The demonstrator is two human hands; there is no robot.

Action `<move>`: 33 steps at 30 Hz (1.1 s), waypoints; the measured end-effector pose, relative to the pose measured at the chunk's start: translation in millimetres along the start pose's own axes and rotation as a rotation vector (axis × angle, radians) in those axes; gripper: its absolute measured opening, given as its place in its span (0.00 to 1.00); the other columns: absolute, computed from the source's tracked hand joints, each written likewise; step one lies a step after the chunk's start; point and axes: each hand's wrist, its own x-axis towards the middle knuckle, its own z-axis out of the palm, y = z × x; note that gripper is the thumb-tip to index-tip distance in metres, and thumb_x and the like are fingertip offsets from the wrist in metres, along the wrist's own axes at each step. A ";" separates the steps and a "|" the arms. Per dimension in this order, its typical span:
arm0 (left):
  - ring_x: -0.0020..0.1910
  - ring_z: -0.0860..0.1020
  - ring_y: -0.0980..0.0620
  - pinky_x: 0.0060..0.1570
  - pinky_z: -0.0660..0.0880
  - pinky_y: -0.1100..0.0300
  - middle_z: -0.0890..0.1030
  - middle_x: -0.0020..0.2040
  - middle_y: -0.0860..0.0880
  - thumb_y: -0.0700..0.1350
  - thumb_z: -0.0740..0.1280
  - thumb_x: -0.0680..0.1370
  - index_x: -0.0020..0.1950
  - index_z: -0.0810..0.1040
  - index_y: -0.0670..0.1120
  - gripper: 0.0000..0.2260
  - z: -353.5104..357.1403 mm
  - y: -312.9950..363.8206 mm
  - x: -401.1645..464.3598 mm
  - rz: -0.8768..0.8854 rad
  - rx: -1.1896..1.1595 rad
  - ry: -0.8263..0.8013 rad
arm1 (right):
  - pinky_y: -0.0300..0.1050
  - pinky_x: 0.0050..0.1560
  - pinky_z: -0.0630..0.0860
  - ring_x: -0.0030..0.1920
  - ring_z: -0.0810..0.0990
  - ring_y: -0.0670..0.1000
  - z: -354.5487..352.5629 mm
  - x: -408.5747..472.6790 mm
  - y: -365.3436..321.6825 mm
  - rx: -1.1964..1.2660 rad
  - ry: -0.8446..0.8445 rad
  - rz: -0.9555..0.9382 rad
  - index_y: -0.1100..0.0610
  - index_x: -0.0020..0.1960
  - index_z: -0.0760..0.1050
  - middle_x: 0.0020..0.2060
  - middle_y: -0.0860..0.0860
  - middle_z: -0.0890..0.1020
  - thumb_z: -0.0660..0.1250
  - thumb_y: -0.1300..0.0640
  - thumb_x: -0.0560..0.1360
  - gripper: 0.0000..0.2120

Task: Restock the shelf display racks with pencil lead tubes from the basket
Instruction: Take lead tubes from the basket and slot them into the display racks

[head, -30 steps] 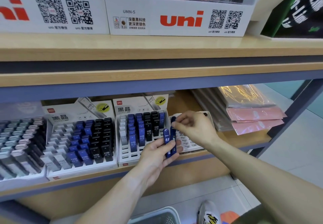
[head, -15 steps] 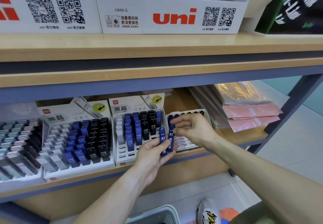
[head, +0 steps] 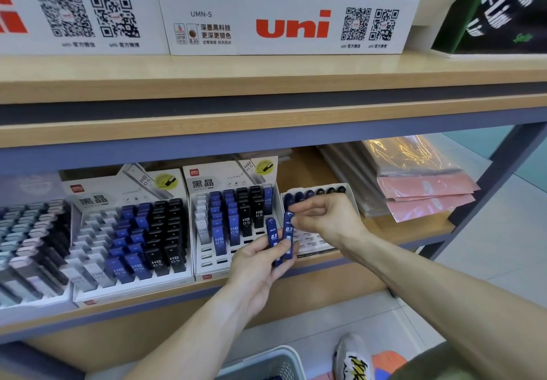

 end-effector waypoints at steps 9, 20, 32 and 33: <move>0.56 0.85 0.43 0.62 0.79 0.48 0.86 0.54 0.40 0.33 0.69 0.78 0.59 0.83 0.38 0.10 8.2 0.5 -1.8 0.024 0.028 -0.010 | 0.46 0.49 0.84 0.44 0.87 0.54 -13.9 4.2 -3.5 0.000 0.062 -0.013 0.57 0.48 0.83 0.40 0.54 0.87 0.78 0.65 0.71 0.09; 0.51 0.85 0.34 0.61 0.78 0.43 0.82 0.55 0.34 0.34 0.64 0.82 0.59 0.81 0.32 0.10 14.3 9.2 -3.5 -0.078 -0.044 -0.005 | 0.39 0.48 0.82 0.41 0.83 0.40 -37.7 27.9 23.0 -0.368 0.386 -0.265 0.50 0.45 0.82 0.40 0.42 0.84 0.74 0.64 0.73 0.09; 0.51 0.85 0.34 0.62 0.77 0.44 0.87 0.44 0.40 0.35 0.62 0.82 0.59 0.80 0.32 0.10 15.2 13.5 -11.2 -0.080 -0.027 -0.035 | 0.31 0.47 0.79 0.42 0.83 0.38 -27.0 37.6 29.9 -0.513 0.299 -0.297 0.51 0.47 0.83 0.41 0.43 0.85 0.74 0.64 0.75 0.08; 0.51 0.85 0.34 0.63 0.77 0.44 0.87 0.45 0.39 0.34 0.61 0.83 0.59 0.80 0.32 0.10 14.9 13.6 -11.0 -0.081 -0.028 -0.035 | 0.32 0.47 0.80 0.42 0.83 0.39 -28.4 37.8 29.5 -0.507 0.300 -0.294 0.50 0.47 0.83 0.41 0.43 0.85 0.74 0.64 0.74 0.09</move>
